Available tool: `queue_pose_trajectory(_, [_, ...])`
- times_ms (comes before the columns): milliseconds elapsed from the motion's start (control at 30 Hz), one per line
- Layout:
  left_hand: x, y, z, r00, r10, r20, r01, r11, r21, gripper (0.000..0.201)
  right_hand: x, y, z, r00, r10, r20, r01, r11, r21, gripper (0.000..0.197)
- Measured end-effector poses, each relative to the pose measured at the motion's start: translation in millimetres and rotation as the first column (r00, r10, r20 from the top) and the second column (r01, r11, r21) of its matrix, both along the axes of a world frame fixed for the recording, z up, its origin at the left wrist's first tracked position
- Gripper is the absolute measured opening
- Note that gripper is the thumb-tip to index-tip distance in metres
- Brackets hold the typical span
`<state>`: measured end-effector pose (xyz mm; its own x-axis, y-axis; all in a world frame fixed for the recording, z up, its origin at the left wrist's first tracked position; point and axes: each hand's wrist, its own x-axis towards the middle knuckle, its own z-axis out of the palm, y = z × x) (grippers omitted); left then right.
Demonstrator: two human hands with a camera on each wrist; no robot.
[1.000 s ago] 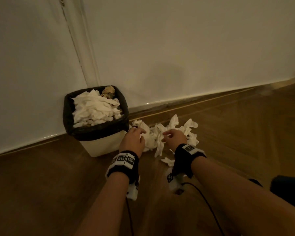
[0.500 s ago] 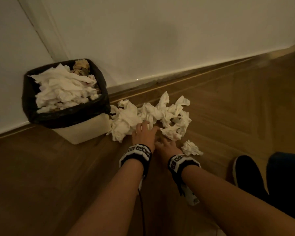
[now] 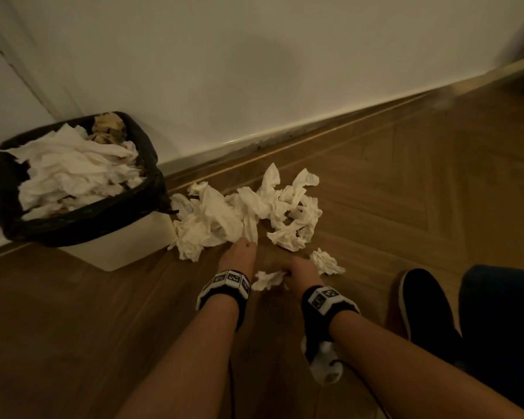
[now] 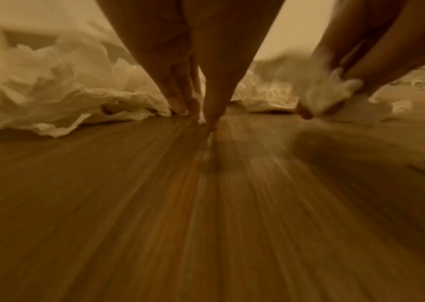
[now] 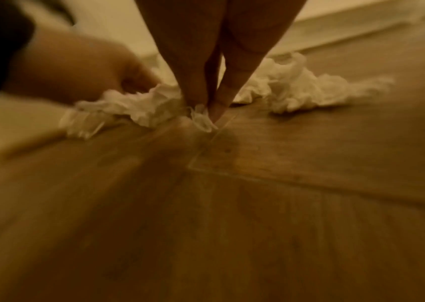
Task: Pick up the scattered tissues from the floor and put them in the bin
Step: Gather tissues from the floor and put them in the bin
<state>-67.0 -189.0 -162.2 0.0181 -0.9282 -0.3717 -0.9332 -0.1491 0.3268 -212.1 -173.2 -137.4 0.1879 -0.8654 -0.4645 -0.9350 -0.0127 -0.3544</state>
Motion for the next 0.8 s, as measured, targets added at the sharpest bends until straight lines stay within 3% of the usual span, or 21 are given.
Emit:
queue_pose_trajectory(33, [0.6,0.4,0.3,0.994,0.080,-0.080,-0.079,0.997,0.006,0.028,-3.2,2.4,0.7,0.990,-0.124,0.063,0.125,0.992,-0.005,0.026])
queue_pose_trajectory(100, [2.1,-1.5,-2.0,0.983,0.111,-0.145,-0.109,0.994,0.016,0.035,-8.5,4.5,-0.2,0.919,-0.329,0.216,0.330,0.943,0.032,0.024])
queue_pose_trajectory(133, [4.0,-3.1,-3.1,0.988,0.080,-0.134,-0.078,0.997,0.017,0.042,-10.4,4.9,-0.7,0.848,-0.419,0.325,0.411,0.906,0.096,0.026])
queue_pose_trajectory(200, [2.9,-3.6,-2.0,0.991,0.036,-0.127,-0.026,0.996,0.080,0.050,-11.7,4.8,1.9,0.630,-0.570,0.527,0.509,0.816,0.274,0.034])
queue_pose_trajectory(300, [5.8,0.0,2.1,0.997,-0.007,-0.078,0.016,0.992,0.123,0.041,-12.6,1.0,4.9,0.383,-0.649,0.657,0.526,0.738,0.423,0.041])
queue_pose_trajectory(367, [8.2,2.6,4.3,0.997,0.000,-0.082,0.004,0.999,0.037,0.030,-11.0,0.7,10.6,0.236,-0.677,0.698,0.495,0.701,0.513,0.032])
queue_pose_trajectory(467, [13.8,7.4,13.5,0.934,0.173,-0.313,-0.214,0.972,-0.099,0.024,-10.1,0.8,20.8,0.138,-0.682,0.718,0.453,0.688,0.567,0.026])
queue_pose_trajectory(533, [18.1,9.0,21.9,0.837,0.284,-0.467,-0.363,0.928,-0.086,0.022,-8.5,1.1,29.2,0.048,-0.685,0.727,0.447,0.666,0.598,0.030])
queue_pose_trajectory(633, [22.5,9.7,35.0,0.600,0.456,-0.657,-0.521,0.847,0.111,0.025,-2.3,2.3,44.7,-0.087,-0.702,0.706,0.440,0.609,0.660,0.036])
queue_pose_trajectory(667, [23.6,7.1,37.9,0.510,0.486,-0.710,-0.546,0.821,0.169,0.030,-0.3,1.8,49.1,-0.116,-0.711,0.694,0.449,0.585,0.675,0.039])
queue_pose_trajectory(767, [27.8,2.0,58.9,0.148,0.571,-0.808,-0.593,0.705,0.389,0.032,4.4,-1.9,64.5,-0.133,-0.752,0.646,0.476,0.523,0.707,0.035])
queue_pose_trajectory(800, [29.9,0.3,63.0,0.074,0.555,-0.829,-0.599,0.689,0.408,0.029,5.5,-2.5,70.2,-0.131,-0.768,0.627,0.473,0.507,0.720,0.032])
